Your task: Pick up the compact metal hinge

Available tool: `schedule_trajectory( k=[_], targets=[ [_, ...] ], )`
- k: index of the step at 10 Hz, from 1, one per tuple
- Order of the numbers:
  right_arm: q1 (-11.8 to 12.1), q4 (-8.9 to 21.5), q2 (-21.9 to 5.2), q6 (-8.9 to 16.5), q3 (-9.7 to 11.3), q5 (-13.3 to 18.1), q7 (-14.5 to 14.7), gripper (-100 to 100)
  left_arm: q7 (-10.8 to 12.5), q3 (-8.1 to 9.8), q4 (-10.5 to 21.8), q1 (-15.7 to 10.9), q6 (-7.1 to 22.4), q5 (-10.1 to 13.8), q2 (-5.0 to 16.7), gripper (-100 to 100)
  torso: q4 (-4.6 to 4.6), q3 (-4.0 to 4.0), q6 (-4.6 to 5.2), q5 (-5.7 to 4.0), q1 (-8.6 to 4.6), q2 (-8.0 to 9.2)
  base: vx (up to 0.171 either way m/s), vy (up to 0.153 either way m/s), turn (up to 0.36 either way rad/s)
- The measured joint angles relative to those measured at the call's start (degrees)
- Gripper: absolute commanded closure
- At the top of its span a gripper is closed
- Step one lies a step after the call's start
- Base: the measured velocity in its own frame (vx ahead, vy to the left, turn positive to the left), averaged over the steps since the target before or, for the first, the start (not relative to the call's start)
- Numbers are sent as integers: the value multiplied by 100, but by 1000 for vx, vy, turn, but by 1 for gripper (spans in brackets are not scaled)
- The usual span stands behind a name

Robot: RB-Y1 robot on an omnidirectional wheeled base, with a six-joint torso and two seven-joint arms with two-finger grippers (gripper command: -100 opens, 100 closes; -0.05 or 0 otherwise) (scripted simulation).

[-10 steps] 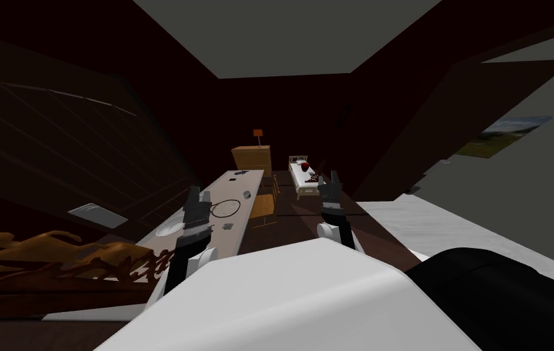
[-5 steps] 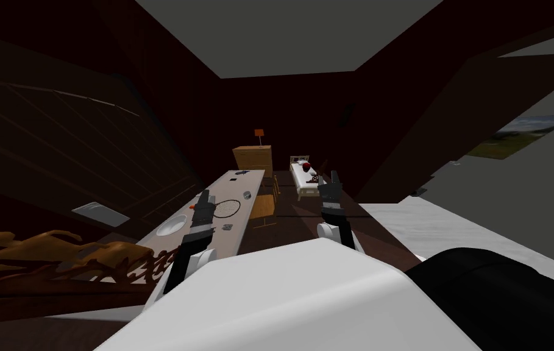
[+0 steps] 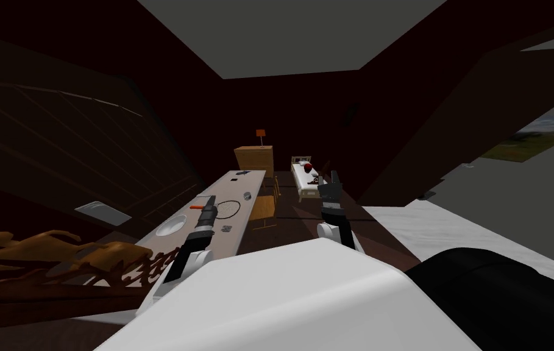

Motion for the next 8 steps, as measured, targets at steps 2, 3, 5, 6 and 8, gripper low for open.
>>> schedule_trajectory(
  k=[2, 3, 5, 6, 8],
  targets=[
    [0, 0, 0, 0, 0, 0, 0, 0, -137, -37, 376, -96, 237, 208, 161, -100, 0, 0, 1, 2, 7, 0, 44, -10, 17],
    [0, 0, 0, 0, 0, 0, 0, 0, -204, -50, 413, -69, 352, 274, 194, -100, 1, 2, 0, 1, 6, 4, 40, -22, 15],
    [0, 0, 0, 0, 0, 0, 0, 0, -343, -63, 531, -29, 651, 483, 324, -100, 2, 4, 1, 0, 4, 7, 23, -11, 9],
    [-1, 0, 0, 0, 0, 0, 0, 0, -352, -65, 610, -67, 676, 511, 357, -100, 3, 7, 1, 1, 8, 12, 32, -8, 10],
    [0, 0, 0, 0, 0, 0, 0, 0, -450, -88, 864, -124, 853, 712, 499, -100, 2, 4, 1, 1, 7, 7, 41, -13, 9]
  ],
)
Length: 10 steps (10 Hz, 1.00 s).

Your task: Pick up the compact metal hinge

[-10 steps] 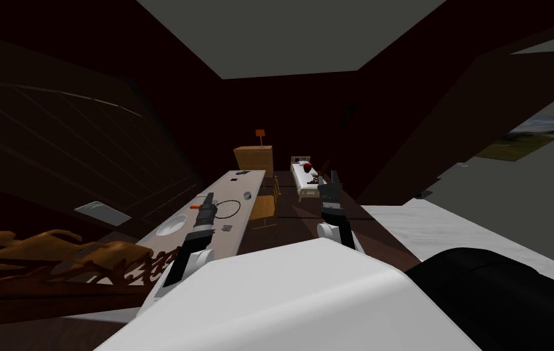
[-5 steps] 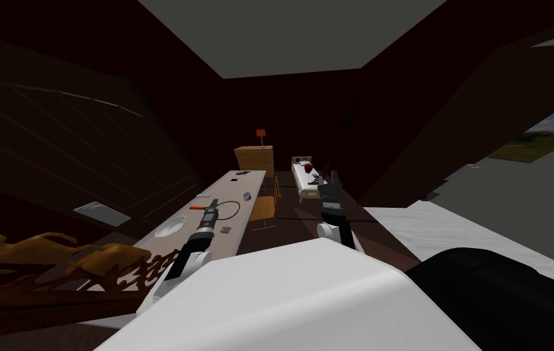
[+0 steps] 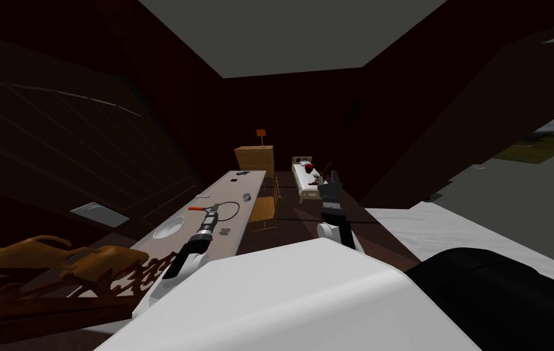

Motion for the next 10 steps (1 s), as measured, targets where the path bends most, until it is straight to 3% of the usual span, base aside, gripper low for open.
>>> schedule_trajectory(
  k=[1, 3, 5, 9, 10],
  targets=[
    [0, 0, 0, 0, 0, 0, 0, 0, -61, -39, 264, -87, 76, 153, 131, -100, -1, -2, 1, 0, -1, -4, 43, -16, 2],
    [0, 0, 0, 0, 0, 0, 0, 0, -182, -34, 417, -57, 352, 396, 281, -100, -1, -3, 0, 0, 1, -5, 46, -9, 1],
    [0, 0, 0, 0, 0, 0, 0, 0, -290, -54, 622, -145, 533, 479, 286, -100, 0, 1, 1, 0, 0, 2, 28, -7, -6],
    [0, 0, 0, 0, 0, 0, 0, 0, -539, -129, 1199, -273, 952, 930, 524, -100, -1, -2, 0, 0, 0, -2, 44, -9, -12],
    [0, 0, 0, 0, 0, 0, 0, 0, -575, -215, 1456, -293, 983, 1148, 724, -100, -1, -3, 0, 0, 2, -5, 50, -5, -8]
  ],
)
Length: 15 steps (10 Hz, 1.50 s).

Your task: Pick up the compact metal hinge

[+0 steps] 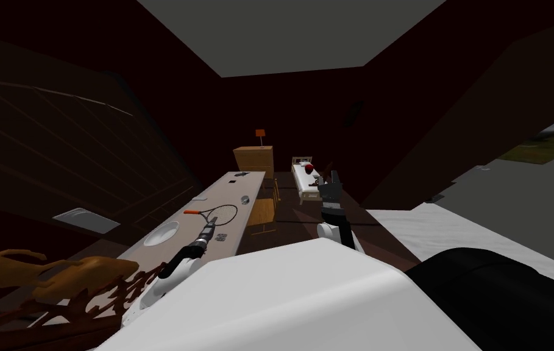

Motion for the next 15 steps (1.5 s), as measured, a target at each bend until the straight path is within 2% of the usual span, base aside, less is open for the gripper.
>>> schedule_trajectory(
  k=[2, 5, 7, 8, 9, 10, 12, 14, 15],
  targets=[
    [0, 0, 0, 0, 0, 0, 0, 0, -161, 22, 290, -123, 278, 199, 17, -100, -1, -2, 1, 1, 1, -4, 55, 0, -26],
    [0, 0, 0, 0, 0, 0, 0, 0, -341, 1, 554, -102, 687, 554, 200, -100, 1, 1, 0, 1, 2, 3, 47, 1, -35],
    [0, 0, 0, 0, 0, 0, 0, 0, -466, -56, 876, -233, 914, 831, 330, -100, 0, 0, 1, 1, 2, 0, 50, 4, -43],
    [0, 0, 0, 0, 0, 0, 0, 0, -555, -45, 1042, -286, 1067, 924, 307, -100, 0, -1, 1, 1, 3, -1, 50, 2, -25],
    [0, 0, 0, 0, 0, 0, 0, 0, -612, -97, 1196, -297, 1127, 1056, 378, -100, 0, 0, -1, 1, 2, 0, 65, -1, -50],
    [0, 0, 0, 0, 0, 0, 0, 0, -670, -23, 1201, -214, 1305, 1117, 371, -100, 0, -1, 0, 0, 0, -3, 48, 5, -26],
    [0, 0, 0, 0, 0, 0, 0, 0, -754, -149, 1499, -322, 1344, 1349, 480, -100, 2, 5, 0, 1, 3, 10, 26, 3, -36],
    [0, 0, 0, 0, 0, 0, 0, 0, -861, -214, 1767, -375, 1508, 1651, 614, -100, 1, 3, 0, 1, 2, 5, 47, 9, -44],
    [0, 0, 0, 0, 0, 0, 0, 0, -878, -127, 1842, -382, 1689, 1595, 536, -100, 0, 1, 1, 1, 4, 1, 44, 11, -42]
  ],
)
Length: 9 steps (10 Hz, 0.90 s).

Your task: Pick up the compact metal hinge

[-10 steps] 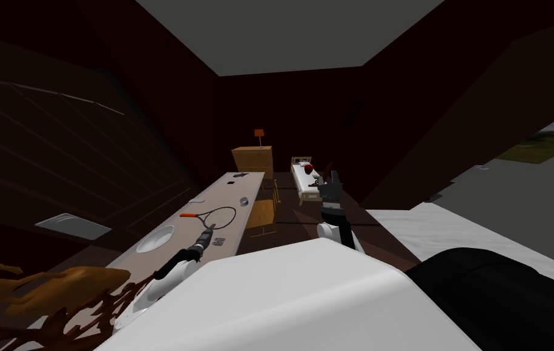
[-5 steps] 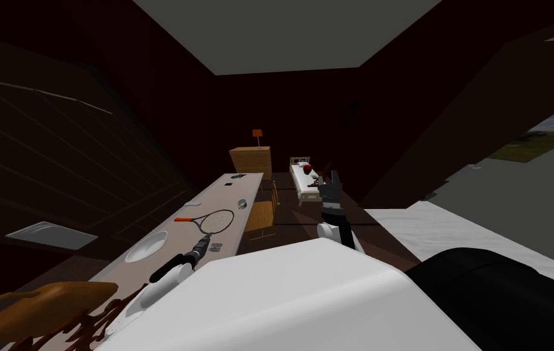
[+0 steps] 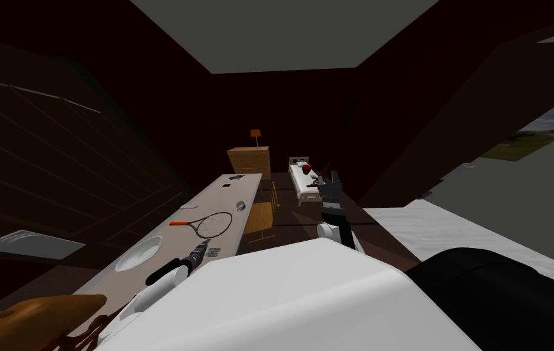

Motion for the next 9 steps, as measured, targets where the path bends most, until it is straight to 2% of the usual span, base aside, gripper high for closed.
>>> schedule_trajectory(
  k=[2, 5, 6, 8, 9],
  targets=[
    [0, 0, 0, 0, 0, 0, 0, 0, -119, -78, 287, -55, 152, 223, 56, -100, 0, 0, 1, 0, 1, 0, 47, 17, -62],
    [0, 0, 0, 0, 0, 0, 0, 0, -197, -113, 476, -53, 355, 479, 149, -100, 1, 4, 0, -1, -1, 7, 32, 8, -35],
    [0, 0, 0, 0, 0, 0, 0, 0, -270, -160, 630, -106, 401, 637, 181, -100, 1, 2, 0, -1, -1, 4, 49, 11, -104],
    [0, 0, 0, 0, 0, 0, 0, 0, -532, -265, 1044, -204, 591, 1122, 284, -100, -1, -2, 0, 1, 7, -3, 75, 32, -118],
    [0, 0, 0, 0, 0, 0, 0, 0, -705, -315, 1347, -316, 740, 1439, 324, -100, -2, -7, 1, 2, 7, -12, 92, 34, -125]
  ],
)
